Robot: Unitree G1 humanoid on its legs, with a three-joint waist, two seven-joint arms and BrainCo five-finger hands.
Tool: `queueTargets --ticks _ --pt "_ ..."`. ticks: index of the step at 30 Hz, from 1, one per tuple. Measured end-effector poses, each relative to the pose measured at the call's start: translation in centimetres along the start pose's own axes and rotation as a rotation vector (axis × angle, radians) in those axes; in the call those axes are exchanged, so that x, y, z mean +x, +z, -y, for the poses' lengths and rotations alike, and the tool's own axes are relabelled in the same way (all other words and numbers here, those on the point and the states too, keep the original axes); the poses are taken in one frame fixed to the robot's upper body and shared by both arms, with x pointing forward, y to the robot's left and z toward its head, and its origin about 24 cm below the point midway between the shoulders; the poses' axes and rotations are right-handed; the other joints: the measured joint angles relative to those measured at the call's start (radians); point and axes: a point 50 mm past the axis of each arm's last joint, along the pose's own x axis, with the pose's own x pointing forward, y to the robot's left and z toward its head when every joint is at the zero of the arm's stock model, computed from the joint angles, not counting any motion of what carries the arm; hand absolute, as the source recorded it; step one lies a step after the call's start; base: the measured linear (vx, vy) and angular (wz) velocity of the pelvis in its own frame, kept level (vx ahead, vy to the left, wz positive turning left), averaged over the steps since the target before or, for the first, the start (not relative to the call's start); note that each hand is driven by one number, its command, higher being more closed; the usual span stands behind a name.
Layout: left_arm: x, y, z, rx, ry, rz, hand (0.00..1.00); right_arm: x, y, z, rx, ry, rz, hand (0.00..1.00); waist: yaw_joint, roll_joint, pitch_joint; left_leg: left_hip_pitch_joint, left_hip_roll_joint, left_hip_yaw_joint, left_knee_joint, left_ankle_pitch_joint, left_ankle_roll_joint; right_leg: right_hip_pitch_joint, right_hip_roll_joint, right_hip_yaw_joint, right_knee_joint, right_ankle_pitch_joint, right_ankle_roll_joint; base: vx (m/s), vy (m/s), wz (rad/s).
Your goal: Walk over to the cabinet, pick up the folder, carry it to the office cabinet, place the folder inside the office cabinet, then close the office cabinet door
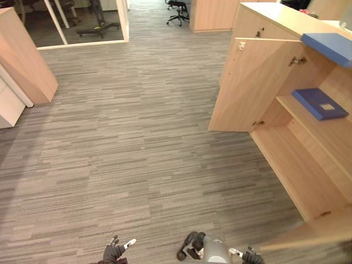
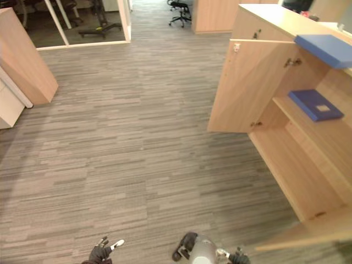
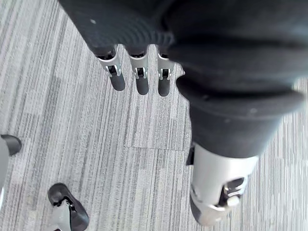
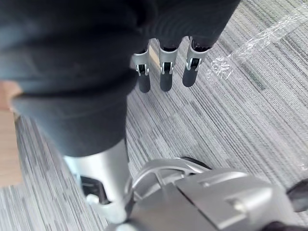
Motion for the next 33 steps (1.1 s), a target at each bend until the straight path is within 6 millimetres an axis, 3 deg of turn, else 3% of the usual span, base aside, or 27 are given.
queueTargets --ticks 1,3,4,5,6,7,8,9,11,14,15,17,18,19,20,22,23,24,25,26,27,28,29,30,31,33 --pt "0.0 -0.1 0.2 -0.029 0.007 -0.006 0.00 -0.1 -0.2 -0.1 0.002 0.003 -0.007 0.00 -0.010 0.001 -0.001 -0.017 0.029 0.003 0.058 -0.017 -0.013 0.012 0.026 -0.003 -0.012 -0.032 0.033 0.45 -0.302 -0.23" --pt "0.0 -0.2 0.5 -0.063 0.008 -0.008 0.00 -0.3 -1.2 0.0 0.039 -0.007 -0.035 0.00 -0.022 0.005 -0.003 -0.071 0.077 0.012 0.206 -0.044 -0.022 0.047 0.078 -0.012 -0.058 -0.050 0.052 0.31 -0.260 -0.04" --pt "0.0 -0.1 0.1 -0.081 0.022 -0.007 0.00 -0.6 -2.3 0.1 0.056 -0.012 -0.068 0.00 -0.014 0.008 -0.006 -0.140 0.138 0.017 0.391 -0.039 -0.024 0.091 0.131 -0.031 -0.127 -0.081 0.098 0.33 -0.279 -0.04" --pt "-0.2 -0.7 0.3 -0.117 0.029 -0.022 0.00 -0.9 -3.6 0.8 0.077 -0.036 -0.103 0.00 -0.010 0.040 -0.020 -0.223 0.230 0.023 0.580 -0.004 -0.022 0.156 0.122 -0.106 -0.082 -0.162 0.126 0.46 -0.215 0.03" --pt "-0.4 -0.9 0.2 -0.141 0.037 -0.022 0.00 -1.1 -4.1 1.4 0.079 -0.050 -0.116 0.00 -0.015 0.033 -0.026 -0.263 0.254 0.027 0.692 0.013 -0.037 0.160 0.097 -0.066 -0.026 -0.175 0.084 0.43 -0.027 -0.08" --pt "-0.5 -0.8 -0.4 -0.190 0.067 -0.006 0.00 -1.4 -4.8 2.1 0.079 -0.071 -0.139 0.00 -0.001 0.043 -0.019 -0.306 0.310 0.040 0.882 0.033 -0.042 0.200 0.116 -0.030 -0.032 -0.174 0.114 0.54 0.094 -0.52" --pt "-0.8 -1.4 -1.4 -0.223 0.110 -0.024 0.00 -1.3 -4.7 2.6 0.096 -0.087 -0.139 0.00 0.001 0.064 -0.026 -0.362 0.356 0.041 1.010 0.019 -0.033 0.233 0.165 0.001 -0.056 -0.188 0.101 0.43 0.080 -0.74" --pt "-0.8 -1.7 -1.8 -0.233 0.127 -0.035 0.00 -1.2 -4.6 2.4 0.103 -0.083 -0.137 0.00 0.001 0.059 -0.028 -0.392 0.361 0.048 1.044 0.010 -0.021 0.243 0.176 0.013 -0.065 -0.191 0.091 0.48 0.004 -0.88" --pt "-1.1 -2.1 -2.5 -0.260 0.164 -0.039 0.00 -1.0 -4.5 1.7 0.115 -0.069 -0.154 0.00 0.013 0.030 -0.021 -0.512 0.323 0.048 1.019 -0.048 -0.025 0.302 0.192 0.087 -0.150 -0.167 0.103 0.37 -0.020 -0.93" --pt "-1.3 -2.6 -2.6 -0.286 0.181 -0.049 0.00 -0.7 -3.8 1.8 0.109 -0.073 -0.145 0.00 0.027 0.024 -0.016 -0.593 0.266 0.001 0.850 -0.068 -0.022 0.377 0.190 0.166 -0.236 -0.141 0.131 0.33 0.020 -0.96" --pt "-1.4 -2.6 -2.7 -0.288 0.182 -0.049 0.00 -0.5 -3.2 1.7 0.104 -0.069 -0.129 0.00 0.030 0.024 -0.015 -0.634 0.231 -0.068 0.740 -0.066 -0.026 0.403 0.188 0.209 -0.262 -0.135 0.142 0.33 0.098 -1.11" --pt "-1.4 -2.7 -2.7 -0.305 0.198 -0.049 0.00 -0.2 -2.2 1.2 0.104 -0.062 -0.099 0.00 0.035 0.023 -0.013 -0.657 0.184 -0.220 0.515 -0.033 -0.066 0.427 0.187 0.278 -0.296 -0.131 0.169 0.31 0.161 -1.22" --pt "-1.3 -2.6 -2.8 -0.308 0.204 -0.047 0.00 -0.1 -1.8 0.9 0.096 -0.055 -0.083 0.00 0.039 0.018 -0.010 -0.656 0.155 -0.331 0.398 0.036 -0.091 0.450 0.179 0.316 -0.310 -0.139 0.195 0.33 0.242 -1.02" --pt "-1.3 -2.5 -2.9 -0.308 0.211 -0.042 0.00 -0.2 -1.8 0.7 0.081 -0.049 -0.079 0.00 0.047 0.007 -0.014 -0.639 0.126 -0.374 0.369 0.107 -0.102 0.466 0.160 0.347 -0.310 -0.147 0.220 0.56 0.384 -1.13" --pt "-1.2 -2.1 -3.1 -0.306 0.219 -0.032 0.00 -0.2 -2.0 0.1 0.074 -0.035 -0.081 0.00 0.049 -0.014 -0.016 -0.621 0.092 -0.370 0.392 0.157 -0.091 0.488 0.124 0.391 -0.321 -0.142 0.253 0.52 0.345 -0.79" --pt "-0.8 -1.3 -3.1 -0.296 0.217 -0.005 0.00 -0.1 -1.6 -0.4 0.073 -0.019 -0.073 0.00 0.048 -0.023 -0.019 -0.605 0.082 -0.308 0.414 0.116 -0.051 0.474 0.079 0.442 -0.306 -0.103 0.306 0.42 0.316 -0.78" --pt "-0.8 -1.3 -3.2 -0.295 0.221 -0.008 0.00 -0.1 -1.4 -0.5 0.074 -0.017 -0.066 0.00 0.051 -0.024 -0.018 -0.588 0.080 -0.279 0.411 0.104 -0.039 0.463 0.061 0.466 -0.282 -0.088 0.310 0.32 0.324 -0.99" --pt "-0.9 -1.8 -3.3 -0.292 0.226 -0.026 0.00 0.0 -1.1 -0.4 0.075 -0.019 -0.056 0.00 0.058 -0.021 -0.018 -0.548 0.077 -0.239 0.397 0.090 -0.018 0.435 0.032 0.498 -0.212 -0.065 0.309 0.36 0.448 -1.10" --pt "-1.0 -2.2 -3.6 -0.286 0.235 -0.044 0.00 0.1 -0.9 -0.2 0.071 -0.021 -0.049 0.00 0.059 -0.023 -0.016 -0.472 0.059 -0.189 0.350 0.079 -0.001 0.382 -0.027 0.499 -0.072 -0.031 0.275 0.36 0.480 -1.22" --pt "-1.2 -2.7 -3.8 -0.280 0.239 -0.059 0.00 0.1 -0.8 0.1 0.067 -0.027 -0.048 0.00 0.054 -0.022 -0.016 -0.400 0.035 -0.149 0.295 0.069 0.017 0.327 -0.105 0.459 0.078 0.014 0.205 0.32 0.448 -0.94" --pt "-1.2 -2.8 -3.9 -0.272 0.239 -0.065 0.00 0.1 -0.9 0.3 0.066 -0.029 -0.049 0.00 0.047 -0.019 -0.017 -0.373 0.024 -0.134 0.272 0.062 0.029 0.310 -0.149 0.416 0.142 0.034 0.165 0.21 0.320 -0.63" --pt "-1.2 -2.8 -3.9 -0.254 0.234 -0.069 0.00 0.0 -1.2 0.7 0.063 -0.033 -0.058 0.00 0.037 -0.019 -0.022 -0.333 0.004 -0.104 0.235 0.051 0.047 0.301 -0.244 0.282 0.251 0.064 0.092 0.15 0.216 -0.44" --pt "-1.1 -2.6 -4.1 -0.233 0.232 -0.064 0.00 -0.1 -1.5 0.8 0.061 -0.033 -0.064 0.00 0.032 -0.018 -0.024 -0.306 0.001 -0.086 0.211 0.048 0.051 0.299 -0.293 0.183 0.294 0.062 0.076 0.15 0.215 -0.53" --pt "-1.0 -2.4 -4.4 -0.206 0.232 -0.061 0.00 -0.1 -1.6 0.8 0.059 -0.030 -0.070 0.00 0.031 -0.015 -0.026 -0.288 0.005 -0.070 0.188 0.049 0.053 0.294 -0.315 0.096 0.318 0.050 0.082 0.13 0.137 -0.70" --pt "-0.8 -1.8 -4.7 -0.179 0.231 -0.047 0.00 -0.1 -1.7 0.8 0.057 -0.025 -0.071 0.00 0.029 -0.016 -0.026 -0.266 0.016 -0.041 0.165 0.050 0.053 0.267 -0.307 0.030 0.329 0.020 0.122 0.16 0.100 -0.88" --pt "-0.5 -1.0 -4.7 -0.137 0.218 -0.027 0.00 -0.1 -1.5 0.9 0.047 -0.022 -0.060 0.00 0.026 -0.012 -0.022 -0.247 0.043 0.007 0.143 0.050 0.052 0.205 -0.246 0.024 0.319 -0.033 0.164 0.13 -0.002 -0.87"
